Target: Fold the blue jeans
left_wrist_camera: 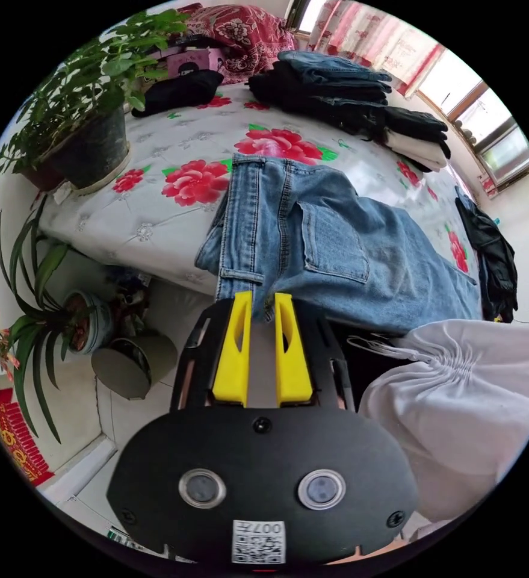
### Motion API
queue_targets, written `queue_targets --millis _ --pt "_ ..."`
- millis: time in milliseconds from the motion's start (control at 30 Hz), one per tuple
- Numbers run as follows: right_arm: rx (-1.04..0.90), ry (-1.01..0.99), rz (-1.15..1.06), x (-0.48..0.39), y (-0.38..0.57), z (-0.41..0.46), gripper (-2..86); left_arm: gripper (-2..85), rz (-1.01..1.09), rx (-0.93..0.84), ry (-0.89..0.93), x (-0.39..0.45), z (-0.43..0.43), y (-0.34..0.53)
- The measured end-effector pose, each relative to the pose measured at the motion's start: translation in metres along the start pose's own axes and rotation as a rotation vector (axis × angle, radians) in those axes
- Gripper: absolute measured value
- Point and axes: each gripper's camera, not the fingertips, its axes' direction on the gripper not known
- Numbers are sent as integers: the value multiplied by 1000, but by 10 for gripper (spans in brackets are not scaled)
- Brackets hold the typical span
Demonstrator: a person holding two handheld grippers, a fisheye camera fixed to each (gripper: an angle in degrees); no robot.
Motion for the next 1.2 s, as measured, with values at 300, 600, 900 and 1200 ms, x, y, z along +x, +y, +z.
queue_targets --millis 300,600,900,1200 --pt "-108 -475 -567 -209 -94 52 43 68 26 235 63 -8 -41 -59" --pt "-561 -743 -828 -409 -71 203 45 75 24 127 23 -6 38 -177" --pt "-863 -855 -1019 -408 -65 209 21 53 -56 59 124 -38 77 -206" --pt "-1114 -902 -556 -401 -130 294 77 37 -23 60 71 -29 71 -205"
